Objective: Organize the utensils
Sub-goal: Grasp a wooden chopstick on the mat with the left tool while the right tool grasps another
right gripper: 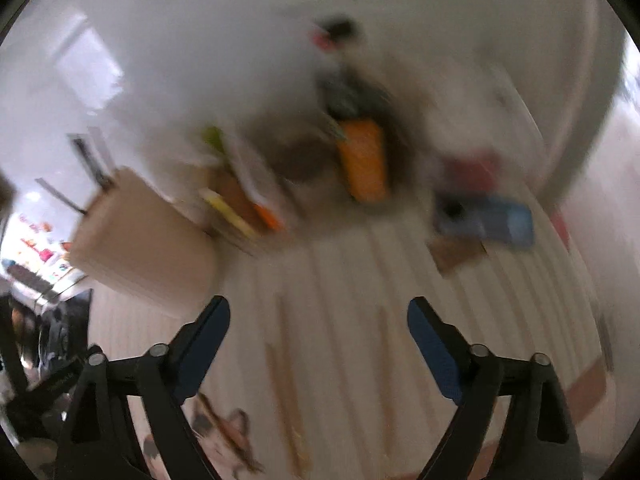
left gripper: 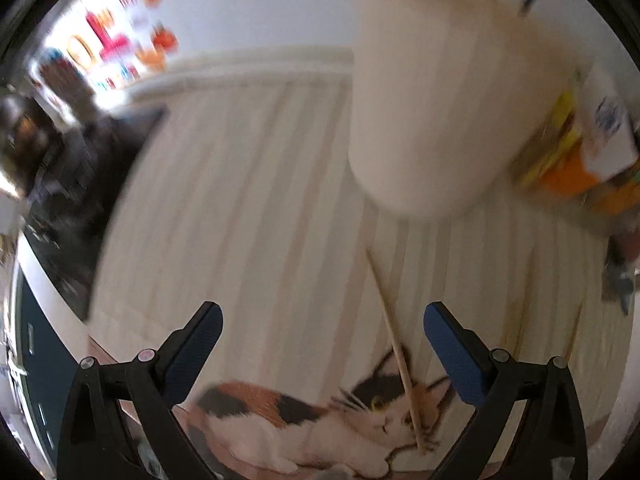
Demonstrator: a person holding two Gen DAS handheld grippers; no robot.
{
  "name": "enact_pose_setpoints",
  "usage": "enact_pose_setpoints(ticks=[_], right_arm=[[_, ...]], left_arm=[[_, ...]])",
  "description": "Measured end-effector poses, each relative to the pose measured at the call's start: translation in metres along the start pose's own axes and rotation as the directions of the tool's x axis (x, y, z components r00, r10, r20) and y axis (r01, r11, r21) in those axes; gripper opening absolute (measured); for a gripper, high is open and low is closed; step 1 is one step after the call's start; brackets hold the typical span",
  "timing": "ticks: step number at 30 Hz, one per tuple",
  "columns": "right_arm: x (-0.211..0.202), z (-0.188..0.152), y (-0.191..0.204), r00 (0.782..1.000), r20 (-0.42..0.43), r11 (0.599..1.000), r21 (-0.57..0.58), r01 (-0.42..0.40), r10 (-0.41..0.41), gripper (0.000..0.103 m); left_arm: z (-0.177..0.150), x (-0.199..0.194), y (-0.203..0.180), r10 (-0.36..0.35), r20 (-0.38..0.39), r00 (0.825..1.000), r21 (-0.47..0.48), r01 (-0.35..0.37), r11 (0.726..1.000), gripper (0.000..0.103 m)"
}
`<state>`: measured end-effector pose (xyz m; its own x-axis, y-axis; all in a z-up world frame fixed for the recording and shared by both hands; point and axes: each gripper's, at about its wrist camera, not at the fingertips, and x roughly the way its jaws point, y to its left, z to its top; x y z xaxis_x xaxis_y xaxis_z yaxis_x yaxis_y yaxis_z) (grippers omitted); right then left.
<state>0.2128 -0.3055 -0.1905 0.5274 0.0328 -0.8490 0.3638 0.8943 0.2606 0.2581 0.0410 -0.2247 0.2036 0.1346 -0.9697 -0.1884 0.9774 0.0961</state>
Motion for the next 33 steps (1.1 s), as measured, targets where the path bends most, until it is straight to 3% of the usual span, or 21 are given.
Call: enact_pose_setpoints(ticks=[1,4,11,14,16,17,20,25,33], right_arm=[[0.006,-0.003,-0.011,1.0,-0.028,1.0,0.02,0.015,-0.014,0.07],[0.029,-0.013,-0.037,0.991,-0.12,0.997,0.036,0.062,-0.058,0.06],[0.089,-0.044,-0.039,0.948,-0.287,0.99,-0.065,0.126,-0.14,0.055],[0.109,-0.055,-0.04,0.928,-0.333,0.985,-0.098,0.144,-0.169,0.055],[0.121,-0.062,-0.04,0.914,-0.36,0.981,-0.119,0.152,-0.185,0.052],[0.123,-0.064,-0.039,0.91,-0.367,0.98,-0.129,0.153,-0.19,0.049],[0.135,-0.073,-0.037,0.895,-0.391,0.973,-0.167,0.162,-0.217,0.041],[0.138,-0.079,-0.025,0.894,-0.364,0.956,-0.225,0.187,-0.26,0.008],[0.133,-0.104,-0.003,0.89,-0.412,0.962,-0.258,0.091,-0.195,0.007]], left_arm=[[-0.004,0.012,-0.001,-0.01,-0.041,0.999,-0.005,0.009,1.0,0.094],[-0.013,0.042,-0.008,-0.041,-0.141,0.989,-0.015,0.04,0.999,0.079],[-0.01,0.078,-0.03,-0.047,-0.214,0.976,-0.007,0.046,0.999,0.071],[-0.005,0.08,-0.036,-0.04,-0.195,0.98,0.004,0.042,0.999,0.04],[-0.003,0.077,-0.041,-0.045,-0.171,0.984,0.025,0.05,0.998,0.014],[-0.002,0.076,-0.045,-0.035,-0.165,0.986,0.046,0.043,0.998,0.008],[-0.003,0.074,-0.054,-0.011,-0.143,0.99,0.116,0.028,0.993,0.005],[-0.013,0.071,-0.06,0.004,-0.13,0.991,0.184,0.02,0.983,0.004],[-0.048,0.063,-0.047,0.031,-0.112,0.993,0.282,0.002,0.959,0.005]])
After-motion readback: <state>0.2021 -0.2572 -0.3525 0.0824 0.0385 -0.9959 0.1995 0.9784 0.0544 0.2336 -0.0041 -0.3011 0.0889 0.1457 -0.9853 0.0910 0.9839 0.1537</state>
